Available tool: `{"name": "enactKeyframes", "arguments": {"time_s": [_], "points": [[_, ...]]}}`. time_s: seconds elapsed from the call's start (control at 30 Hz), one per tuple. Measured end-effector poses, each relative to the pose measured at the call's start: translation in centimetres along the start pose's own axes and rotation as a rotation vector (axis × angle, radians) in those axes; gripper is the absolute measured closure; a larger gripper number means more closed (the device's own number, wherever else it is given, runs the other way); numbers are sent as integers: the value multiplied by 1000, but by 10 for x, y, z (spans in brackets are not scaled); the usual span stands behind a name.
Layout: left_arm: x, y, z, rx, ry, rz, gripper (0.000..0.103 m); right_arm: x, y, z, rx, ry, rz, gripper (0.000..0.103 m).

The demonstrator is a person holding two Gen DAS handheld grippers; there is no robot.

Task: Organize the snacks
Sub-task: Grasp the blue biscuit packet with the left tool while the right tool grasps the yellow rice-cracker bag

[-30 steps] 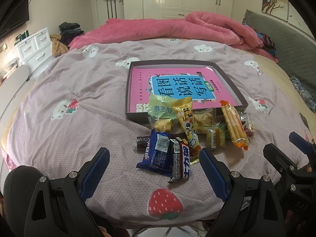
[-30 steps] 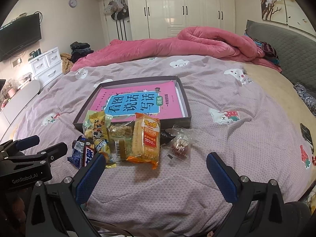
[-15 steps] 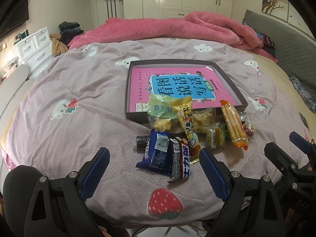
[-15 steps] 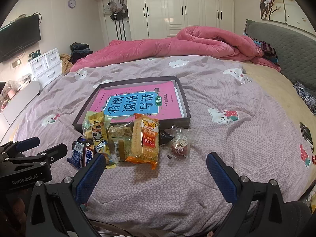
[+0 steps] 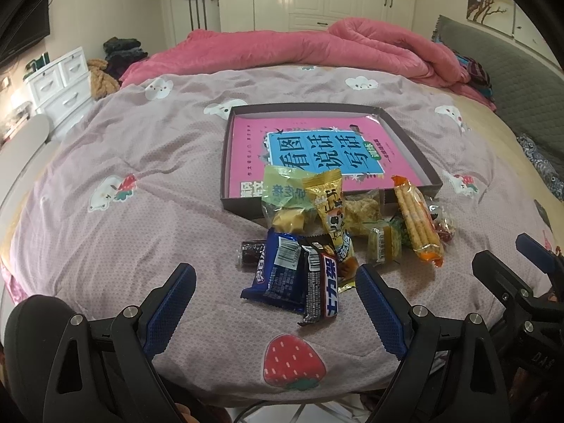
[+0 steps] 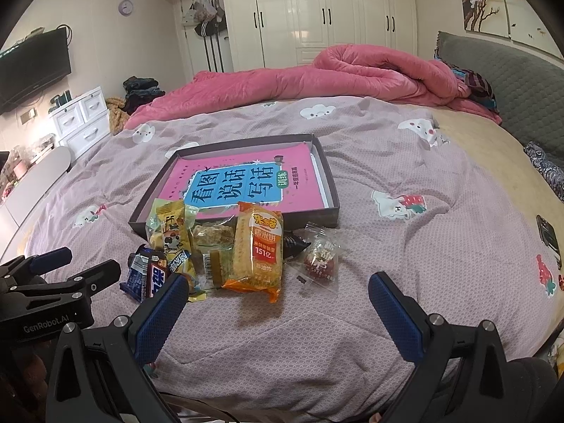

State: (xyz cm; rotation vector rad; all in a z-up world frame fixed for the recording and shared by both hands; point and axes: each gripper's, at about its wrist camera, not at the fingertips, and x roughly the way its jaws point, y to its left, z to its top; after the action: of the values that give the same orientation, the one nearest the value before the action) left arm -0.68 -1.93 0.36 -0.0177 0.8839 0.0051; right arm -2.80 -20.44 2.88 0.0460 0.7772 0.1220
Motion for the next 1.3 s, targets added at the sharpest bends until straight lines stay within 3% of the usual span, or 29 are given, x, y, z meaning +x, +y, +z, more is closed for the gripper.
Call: {"name": "enactKeyframes", "arguments": {"time_s": [0.53,0.93,1.13,1.3], "points": [[17,4,-2,-18,55,-12,11,15,-7,2,34,37,17,0],[42,22,-7,-113,153,-56,11,40,-19,7,98,90,55,0],[41,8,-7,-78,139,-103,11,47,-21,8,106,111,65,0],[46,-7,-10,-32,148,-99,13,54,-20,8,93,135,76,0]]}}
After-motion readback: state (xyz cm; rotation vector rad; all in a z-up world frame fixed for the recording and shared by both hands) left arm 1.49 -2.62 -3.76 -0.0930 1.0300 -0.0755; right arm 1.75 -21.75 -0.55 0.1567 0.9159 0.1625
